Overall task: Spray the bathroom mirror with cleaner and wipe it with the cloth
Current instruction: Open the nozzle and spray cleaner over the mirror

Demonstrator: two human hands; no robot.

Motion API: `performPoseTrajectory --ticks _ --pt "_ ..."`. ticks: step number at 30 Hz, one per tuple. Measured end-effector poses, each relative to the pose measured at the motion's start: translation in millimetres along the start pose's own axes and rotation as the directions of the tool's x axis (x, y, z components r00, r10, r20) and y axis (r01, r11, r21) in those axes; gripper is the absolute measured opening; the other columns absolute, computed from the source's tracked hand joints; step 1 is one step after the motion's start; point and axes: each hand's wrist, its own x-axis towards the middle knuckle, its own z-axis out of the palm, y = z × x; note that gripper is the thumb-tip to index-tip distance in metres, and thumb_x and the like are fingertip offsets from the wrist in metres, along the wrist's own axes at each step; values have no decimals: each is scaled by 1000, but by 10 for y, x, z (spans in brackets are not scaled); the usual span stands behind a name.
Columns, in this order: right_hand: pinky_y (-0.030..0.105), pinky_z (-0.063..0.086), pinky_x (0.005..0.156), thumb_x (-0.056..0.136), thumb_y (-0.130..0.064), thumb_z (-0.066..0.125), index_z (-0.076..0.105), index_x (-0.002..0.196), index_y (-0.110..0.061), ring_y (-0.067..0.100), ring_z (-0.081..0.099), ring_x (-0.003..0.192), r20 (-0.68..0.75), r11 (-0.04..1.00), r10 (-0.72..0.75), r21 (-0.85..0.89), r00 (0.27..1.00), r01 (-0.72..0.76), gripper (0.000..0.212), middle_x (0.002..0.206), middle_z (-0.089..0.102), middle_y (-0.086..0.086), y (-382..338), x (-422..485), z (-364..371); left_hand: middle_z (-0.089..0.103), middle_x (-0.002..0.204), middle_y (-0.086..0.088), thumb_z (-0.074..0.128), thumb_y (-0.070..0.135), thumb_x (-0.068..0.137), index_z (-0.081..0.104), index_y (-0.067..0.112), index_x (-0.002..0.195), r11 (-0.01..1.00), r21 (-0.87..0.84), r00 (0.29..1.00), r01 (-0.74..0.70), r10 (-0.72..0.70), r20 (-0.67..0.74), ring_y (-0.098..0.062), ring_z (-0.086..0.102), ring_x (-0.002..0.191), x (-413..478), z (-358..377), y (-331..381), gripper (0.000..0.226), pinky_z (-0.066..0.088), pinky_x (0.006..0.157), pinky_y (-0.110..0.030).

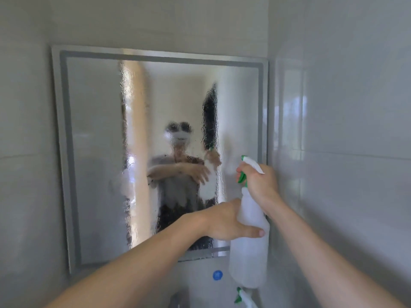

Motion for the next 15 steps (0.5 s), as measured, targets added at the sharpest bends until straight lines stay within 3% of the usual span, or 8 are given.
performPoseTrajectory --ticks 2,5,9,11,13,15 --pt "27 38 56 88 -18 62 62 61 -6 15 45 50 -2 1000 19 -16 1000 -19 29 54 54 -2 190 -59 -57 67 115 15 71 37 95 52 44 98 999 -45 1000 8 -7 25 -5 64 107 64 168 -92 21 49 93 -16" --pt "34 44 63 84 -30 59 61 58 -9 18 53 56 -8 997 48 -59 999 -49 33 59 61 7 465 -139 -99 64 105 27 71 38 95 54 43 104 994 -106 1000 10 -7 31 9 61 98 136 445 -226 20 46 86 -8" --pt "32 48 64 83 -40 57 61 63 -8 17 57 55 -28 987 91 -128 995 -94 38 56 61 3 716 -279 -173 70 124 12 69 42 95 61 33 123 986 -166 1000 23 -21 16 -9 65 115 259 785 -338 30 49 103 -27" --pt "32 47 61 84 -41 57 59 63 -7 18 53 54 -29 978 109 -173 994 -112 40 55 56 1 835 -319 -249 71 116 12 68 40 97 61 36 114 981 -186 999 48 -46 14 -5 66 105 292 960 -340 19 49 95 -18" --pt "37 50 61 83 -43 55 58 67 -3 19 51 56 -24 967 135 -213 991 -137 43 57 53 2 956 -354 -331 68 91 17 67 36 98 58 40 97 977 -206 998 55 -52 18 15 61 79 313 1099 -337 10 43 73 -1" --pt "46 55 66 85 -42 56 60 72 1 21 52 57 -39 955 169 -241 985 -174 45 59 54 4 1078 -414 -413 66 78 12 69 34 96 60 36 89 970 -231 997 71 -67 23 19 55 58 339 1236 -368 12 42 62 -1"
